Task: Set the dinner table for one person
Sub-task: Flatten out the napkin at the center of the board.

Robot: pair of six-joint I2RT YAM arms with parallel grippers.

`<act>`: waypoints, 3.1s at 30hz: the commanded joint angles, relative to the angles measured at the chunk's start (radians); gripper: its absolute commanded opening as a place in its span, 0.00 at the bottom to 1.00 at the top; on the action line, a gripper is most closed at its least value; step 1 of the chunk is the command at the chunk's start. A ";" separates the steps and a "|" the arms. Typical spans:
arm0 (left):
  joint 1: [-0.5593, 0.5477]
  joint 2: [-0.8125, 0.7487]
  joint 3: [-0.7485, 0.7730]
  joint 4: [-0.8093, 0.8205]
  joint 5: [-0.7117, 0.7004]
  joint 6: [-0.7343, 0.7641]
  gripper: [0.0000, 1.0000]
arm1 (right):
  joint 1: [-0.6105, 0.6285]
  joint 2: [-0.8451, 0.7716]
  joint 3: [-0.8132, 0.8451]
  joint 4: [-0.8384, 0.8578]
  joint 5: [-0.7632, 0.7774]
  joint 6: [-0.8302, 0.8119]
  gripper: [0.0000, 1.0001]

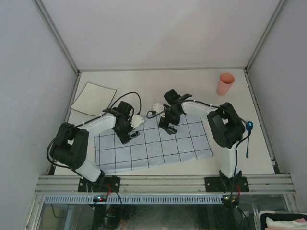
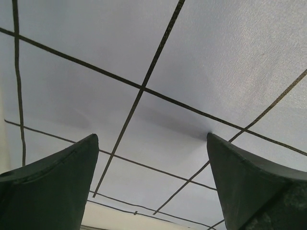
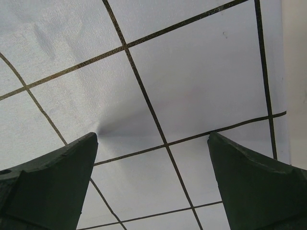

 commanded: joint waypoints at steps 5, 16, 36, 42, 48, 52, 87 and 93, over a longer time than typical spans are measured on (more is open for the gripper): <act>0.004 0.113 0.143 -0.077 0.038 0.001 0.84 | -0.074 0.065 0.026 -0.021 0.043 -0.017 1.00; 0.007 0.296 0.405 -0.221 0.067 0.033 0.90 | -0.145 0.037 0.022 -0.037 0.014 -0.020 1.00; 0.006 0.502 0.723 -0.368 0.116 0.057 0.90 | -0.246 -0.066 -0.069 -0.030 0.017 -0.036 1.00; 0.006 0.526 0.765 -0.383 0.118 0.053 0.90 | -0.267 -0.040 -0.053 -0.028 0.020 -0.052 1.00; 0.007 0.540 0.777 -0.386 0.127 0.040 0.90 | -0.292 -0.006 0.000 -0.048 0.001 -0.066 1.00; 0.006 0.553 0.787 -0.388 0.135 0.030 0.90 | -0.293 0.010 0.026 -0.059 -0.003 -0.072 1.00; 0.161 0.260 0.745 -0.328 0.105 -0.057 1.00 | -0.323 -0.300 0.120 -0.104 -0.113 0.039 1.00; 0.263 0.328 0.745 -0.347 0.214 -0.045 0.95 | -0.331 -0.611 -0.037 -0.035 -0.091 0.116 1.00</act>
